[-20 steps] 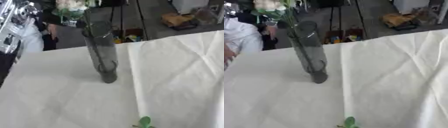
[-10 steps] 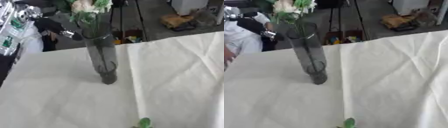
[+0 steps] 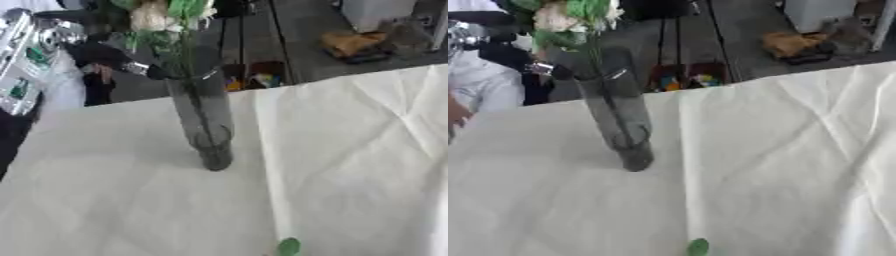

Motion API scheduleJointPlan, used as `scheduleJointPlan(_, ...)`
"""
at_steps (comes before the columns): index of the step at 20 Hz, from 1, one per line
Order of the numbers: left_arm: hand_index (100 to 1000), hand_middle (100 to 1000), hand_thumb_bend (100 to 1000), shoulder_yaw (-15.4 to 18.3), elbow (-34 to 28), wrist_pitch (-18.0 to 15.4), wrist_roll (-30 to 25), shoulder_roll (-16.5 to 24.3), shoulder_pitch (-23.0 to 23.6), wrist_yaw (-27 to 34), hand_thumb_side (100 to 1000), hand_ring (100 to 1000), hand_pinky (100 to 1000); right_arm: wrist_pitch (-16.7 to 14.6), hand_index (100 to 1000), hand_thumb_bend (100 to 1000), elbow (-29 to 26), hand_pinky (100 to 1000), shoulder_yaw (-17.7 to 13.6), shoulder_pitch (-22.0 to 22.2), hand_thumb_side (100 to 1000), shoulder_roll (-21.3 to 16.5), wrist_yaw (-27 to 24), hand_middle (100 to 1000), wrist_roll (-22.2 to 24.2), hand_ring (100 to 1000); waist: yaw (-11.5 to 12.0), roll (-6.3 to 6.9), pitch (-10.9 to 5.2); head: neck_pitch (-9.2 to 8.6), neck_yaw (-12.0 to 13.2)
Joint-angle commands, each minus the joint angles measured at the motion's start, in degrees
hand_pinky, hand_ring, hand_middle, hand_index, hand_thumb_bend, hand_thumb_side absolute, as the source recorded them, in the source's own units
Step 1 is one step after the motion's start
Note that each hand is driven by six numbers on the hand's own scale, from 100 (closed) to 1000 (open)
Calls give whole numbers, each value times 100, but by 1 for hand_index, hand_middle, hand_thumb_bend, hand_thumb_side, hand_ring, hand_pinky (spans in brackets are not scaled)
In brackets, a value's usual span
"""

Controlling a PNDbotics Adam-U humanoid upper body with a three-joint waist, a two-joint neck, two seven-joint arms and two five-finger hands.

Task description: Arrange flowers into the vase.

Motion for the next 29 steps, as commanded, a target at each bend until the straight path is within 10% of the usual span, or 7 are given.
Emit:
scheduleJointPlan(1, 959, 977, 1000, 68, -44, 46, -58, 162, -123, -41, 893, 1000, 1000, -4, 830, 100, -101, 668, -20, -63, 1000, -120, -56, 554, 12, 787, 20, -33, -100, -59, 19)
scheduleJointPlan(19, 931, 959, 1000, 159, -195, -134, -58, 510, 111, -375, 923, 1000, 1000, 21, 829, 100, -101, 668, -60, -18, 1000, -121, -51, 556, -28, 787, 90, -28, -171, -9, -16)
scheduleJointPlan(29, 924, 916, 1000, 929, -1629, 124, -58, 747, 717, 196, 1000, 1000, 1000, 20, 829, 100, -101, 668, -144, -24, 1000, -92, -6, 560, -135, 785, 206, -184, -179, 164, -313)
